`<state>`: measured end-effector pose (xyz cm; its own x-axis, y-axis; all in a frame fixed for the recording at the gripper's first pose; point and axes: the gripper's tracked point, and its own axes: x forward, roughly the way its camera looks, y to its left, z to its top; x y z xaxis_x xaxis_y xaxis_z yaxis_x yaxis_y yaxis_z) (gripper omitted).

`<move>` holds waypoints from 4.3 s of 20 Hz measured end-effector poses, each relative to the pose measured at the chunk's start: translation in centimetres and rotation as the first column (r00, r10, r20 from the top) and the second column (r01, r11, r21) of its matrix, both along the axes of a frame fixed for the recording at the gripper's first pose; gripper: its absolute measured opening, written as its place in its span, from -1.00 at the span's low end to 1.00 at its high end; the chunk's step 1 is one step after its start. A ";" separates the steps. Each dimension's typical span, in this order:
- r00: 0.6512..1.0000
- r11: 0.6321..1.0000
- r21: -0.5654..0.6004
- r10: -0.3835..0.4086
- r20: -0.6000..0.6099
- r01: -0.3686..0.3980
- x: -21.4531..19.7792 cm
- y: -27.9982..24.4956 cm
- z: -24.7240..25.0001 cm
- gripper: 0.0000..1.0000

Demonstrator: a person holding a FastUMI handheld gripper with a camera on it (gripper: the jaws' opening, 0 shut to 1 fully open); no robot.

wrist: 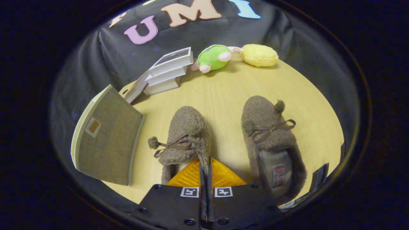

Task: Open the storage box then place both shoes into the box .Put the left shoe in first, then the right shoe, with the right side of both shoes facing outward in a uniform manner.

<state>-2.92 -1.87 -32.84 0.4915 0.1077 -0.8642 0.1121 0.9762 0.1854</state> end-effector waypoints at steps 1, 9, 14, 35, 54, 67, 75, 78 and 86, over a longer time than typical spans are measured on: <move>1.000 1.000 -0.004 -0.016 -0.004 0.016 0.1 0.0 0.4 -0.90; 0.994 0.993 0.036 -0.111 0.004 0.110 0.1 2.2 5.7 -0.93; 0.987 0.984 0.084 -0.159 0.024 0.156 1.2 4.8 10.3 -0.93; 1.000 0.956 0.292 0.003 -0.022 0.004 4.3 28.9 12.8 -0.93; 0.975 0.942 0.287 0.206 -0.083 -0.175 1.8 34.8 7.7 -0.08; 0.864 0.891 0.101 0.395 0.313 -0.443 2.0 24.3 16.7 0.98; 0.890 0.942 0.016 0.311 0.334 -0.335 3.1 11.0 16.3 0.99; 0.905 0.960 -0.020 0.270 0.329 -0.279 3.2 5.4 15.5 0.99; 0.942 0.979 -0.130 0.189 0.276 -0.158 2.5 -7.4 10.9 0.99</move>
<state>-0.41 -9.29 -21.98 0.7012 0.1298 -0.7011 -0.1033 0.9914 0.0802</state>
